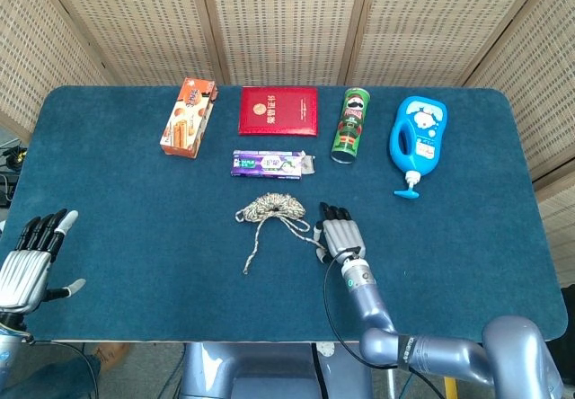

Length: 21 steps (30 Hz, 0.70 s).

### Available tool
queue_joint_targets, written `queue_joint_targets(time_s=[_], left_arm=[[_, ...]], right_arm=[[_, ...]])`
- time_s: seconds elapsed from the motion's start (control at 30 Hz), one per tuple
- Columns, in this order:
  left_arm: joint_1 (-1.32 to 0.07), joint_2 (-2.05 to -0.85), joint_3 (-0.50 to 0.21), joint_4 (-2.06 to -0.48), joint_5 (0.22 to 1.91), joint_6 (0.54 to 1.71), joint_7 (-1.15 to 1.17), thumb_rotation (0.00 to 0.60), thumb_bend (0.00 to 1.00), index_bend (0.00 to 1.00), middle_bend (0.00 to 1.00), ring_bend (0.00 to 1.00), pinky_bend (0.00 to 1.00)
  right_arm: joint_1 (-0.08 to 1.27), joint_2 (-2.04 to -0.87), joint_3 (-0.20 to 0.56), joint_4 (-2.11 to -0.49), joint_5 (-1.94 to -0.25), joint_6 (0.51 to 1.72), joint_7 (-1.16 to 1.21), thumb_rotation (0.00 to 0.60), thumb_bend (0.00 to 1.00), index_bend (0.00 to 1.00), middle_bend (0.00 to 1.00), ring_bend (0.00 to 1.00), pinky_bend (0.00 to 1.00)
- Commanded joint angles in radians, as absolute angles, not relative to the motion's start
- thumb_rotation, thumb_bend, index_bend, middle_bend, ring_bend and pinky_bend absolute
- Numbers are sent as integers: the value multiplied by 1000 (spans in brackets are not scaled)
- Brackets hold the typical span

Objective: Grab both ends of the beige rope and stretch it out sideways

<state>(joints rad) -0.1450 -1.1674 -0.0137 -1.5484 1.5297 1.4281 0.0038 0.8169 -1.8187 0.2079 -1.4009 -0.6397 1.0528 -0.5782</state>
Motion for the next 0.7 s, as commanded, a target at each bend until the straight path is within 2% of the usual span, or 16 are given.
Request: queue_joint_targets(time_s=[0.03, 0.33, 0.7], left_arm=[[-145, -1168, -13, -1548, 1530, 1428, 4, 600, 0, 0, 0, 0, 0], [-147, -1170, -13, -1547, 1530, 1424, 6, 600, 0, 0, 0, 0, 0], [-163, -1172, -16, -1549, 1530, 1402, 16, 600, 0, 0, 0, 0, 0]], right_arm=[[814, -1827, 204, -1387, -651, 1057, -580, 600, 336, 490, 0, 0, 0], [798, -1846, 199, -1349, -698, 1059, -569, 600, 430, 560, 0, 0, 0], [785, -1853, 201, -1324, -766, 1062, -553, 600, 473, 631, 0, 0, 0]])
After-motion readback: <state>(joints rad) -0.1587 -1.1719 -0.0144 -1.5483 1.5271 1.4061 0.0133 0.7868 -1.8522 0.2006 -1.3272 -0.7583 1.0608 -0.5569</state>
